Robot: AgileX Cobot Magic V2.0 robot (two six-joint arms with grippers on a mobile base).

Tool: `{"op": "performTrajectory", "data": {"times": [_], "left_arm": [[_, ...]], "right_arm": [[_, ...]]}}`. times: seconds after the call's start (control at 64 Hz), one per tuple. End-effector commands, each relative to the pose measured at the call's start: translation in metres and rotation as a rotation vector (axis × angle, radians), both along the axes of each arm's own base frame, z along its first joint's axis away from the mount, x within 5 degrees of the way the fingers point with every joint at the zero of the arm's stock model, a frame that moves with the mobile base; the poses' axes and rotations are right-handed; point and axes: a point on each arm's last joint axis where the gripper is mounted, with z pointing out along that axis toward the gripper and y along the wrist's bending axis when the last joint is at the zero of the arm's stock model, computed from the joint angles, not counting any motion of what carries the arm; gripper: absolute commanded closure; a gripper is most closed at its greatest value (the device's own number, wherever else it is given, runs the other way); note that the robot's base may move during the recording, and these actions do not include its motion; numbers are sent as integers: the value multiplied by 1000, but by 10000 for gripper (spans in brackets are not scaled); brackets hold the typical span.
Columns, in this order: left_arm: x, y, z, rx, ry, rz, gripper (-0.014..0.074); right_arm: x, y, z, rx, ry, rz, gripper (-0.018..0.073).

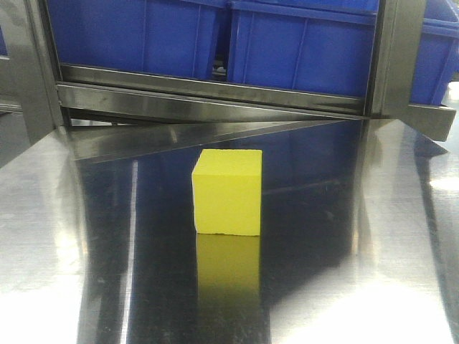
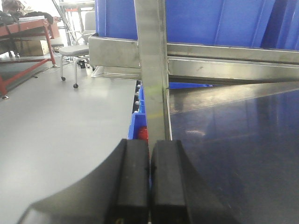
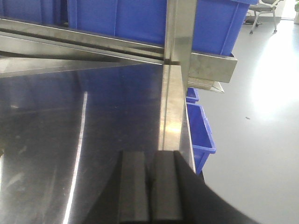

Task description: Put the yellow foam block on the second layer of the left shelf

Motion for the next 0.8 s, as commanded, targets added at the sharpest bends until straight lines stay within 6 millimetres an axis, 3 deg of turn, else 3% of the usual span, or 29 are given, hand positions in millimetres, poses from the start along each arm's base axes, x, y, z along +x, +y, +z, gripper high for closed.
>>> {"op": "performTrajectory", "data": {"times": [0.0,0.782], "left_arm": [[0,-2,0,-2,-73,-23,460],[0,-2,0,-2,-73,-23,460]], "right_arm": [[-2,-1,17,6,-128,-8,505],[-2,-1,21,13,-167,-9,505]]}}
